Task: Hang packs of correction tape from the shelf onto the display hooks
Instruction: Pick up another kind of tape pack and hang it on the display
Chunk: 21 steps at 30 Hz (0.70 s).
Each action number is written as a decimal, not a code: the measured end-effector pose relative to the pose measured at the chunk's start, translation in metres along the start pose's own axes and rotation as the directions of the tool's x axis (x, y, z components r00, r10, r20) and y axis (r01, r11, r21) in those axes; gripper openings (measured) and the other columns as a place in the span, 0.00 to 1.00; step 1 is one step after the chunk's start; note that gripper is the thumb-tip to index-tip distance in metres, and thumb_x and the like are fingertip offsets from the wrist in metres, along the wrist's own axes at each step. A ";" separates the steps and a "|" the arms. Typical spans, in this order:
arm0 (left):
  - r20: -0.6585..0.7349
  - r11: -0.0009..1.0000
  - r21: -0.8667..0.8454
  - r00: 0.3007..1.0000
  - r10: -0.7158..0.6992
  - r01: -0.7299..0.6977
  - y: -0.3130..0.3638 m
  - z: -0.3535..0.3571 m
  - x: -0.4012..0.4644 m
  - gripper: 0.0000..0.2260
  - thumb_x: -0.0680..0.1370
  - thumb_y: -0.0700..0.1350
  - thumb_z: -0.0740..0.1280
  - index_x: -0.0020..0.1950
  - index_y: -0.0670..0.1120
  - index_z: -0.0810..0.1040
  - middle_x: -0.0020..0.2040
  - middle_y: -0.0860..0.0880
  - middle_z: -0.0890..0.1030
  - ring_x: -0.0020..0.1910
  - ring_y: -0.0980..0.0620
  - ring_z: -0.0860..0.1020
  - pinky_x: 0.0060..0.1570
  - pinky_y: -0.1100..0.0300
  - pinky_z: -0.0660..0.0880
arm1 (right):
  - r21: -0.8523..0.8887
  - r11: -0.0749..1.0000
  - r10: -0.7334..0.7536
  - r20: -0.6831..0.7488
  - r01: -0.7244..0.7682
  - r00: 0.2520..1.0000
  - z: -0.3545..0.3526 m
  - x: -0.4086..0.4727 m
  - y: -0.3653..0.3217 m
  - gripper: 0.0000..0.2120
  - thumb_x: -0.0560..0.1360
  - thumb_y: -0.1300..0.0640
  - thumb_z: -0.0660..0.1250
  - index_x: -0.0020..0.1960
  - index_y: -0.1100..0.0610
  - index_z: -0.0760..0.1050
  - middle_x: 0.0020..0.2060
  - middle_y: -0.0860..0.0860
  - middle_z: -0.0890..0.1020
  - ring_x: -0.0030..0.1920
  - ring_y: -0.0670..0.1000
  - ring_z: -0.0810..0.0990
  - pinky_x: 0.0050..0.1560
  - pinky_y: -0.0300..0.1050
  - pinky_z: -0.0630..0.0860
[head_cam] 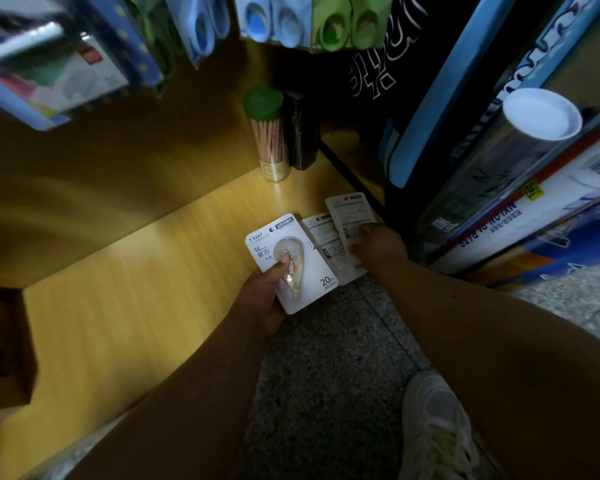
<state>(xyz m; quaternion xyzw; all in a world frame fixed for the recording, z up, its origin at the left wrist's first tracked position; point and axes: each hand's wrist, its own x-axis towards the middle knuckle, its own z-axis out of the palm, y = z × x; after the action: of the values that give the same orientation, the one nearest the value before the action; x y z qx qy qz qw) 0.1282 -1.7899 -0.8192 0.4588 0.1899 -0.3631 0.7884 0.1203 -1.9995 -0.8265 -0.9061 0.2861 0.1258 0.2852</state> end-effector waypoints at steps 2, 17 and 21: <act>-0.008 1.000 -0.001 1.000 -0.003 0.003 -0.001 -0.002 0.000 0.10 0.81 0.43 0.61 0.60 0.44 0.78 0.52 0.42 0.84 0.49 0.43 0.83 0.55 0.42 0.78 | -0.021 1.000 -0.008 -0.012 0.007 1.000 0.001 0.002 0.003 0.23 0.75 0.53 0.68 0.66 0.63 0.71 0.63 0.60 0.75 0.63 0.58 0.74 0.59 0.48 0.73; 0.023 0.998 -0.052 1.000 -0.020 0.021 -0.011 -0.013 0.010 0.19 0.73 0.44 0.68 0.63 0.43 0.77 0.63 0.37 0.79 0.59 0.38 0.78 0.65 0.35 0.69 | 0.204 0.975 0.102 -0.057 -0.088 0.993 0.013 0.009 -0.009 0.40 0.69 0.42 0.73 0.72 0.61 0.62 0.67 0.59 0.72 0.66 0.59 0.72 0.62 0.52 0.74; 0.034 0.998 -0.054 0.999 -0.028 0.030 -0.011 -0.014 0.011 0.20 0.73 0.45 0.68 0.64 0.43 0.77 0.62 0.38 0.80 0.56 0.40 0.80 0.62 0.37 0.72 | 0.119 0.992 0.039 -0.039 -0.034 0.998 0.006 0.005 -0.016 0.26 0.78 0.45 0.63 0.67 0.63 0.69 0.63 0.60 0.76 0.62 0.59 0.76 0.57 0.48 0.74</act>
<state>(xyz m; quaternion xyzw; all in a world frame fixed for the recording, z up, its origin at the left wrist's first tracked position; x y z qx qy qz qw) 0.1275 -1.7858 -0.8399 0.4282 0.1931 -0.3766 0.7984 0.1334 -1.9876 -0.8269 -0.8845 0.3154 0.0954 0.3301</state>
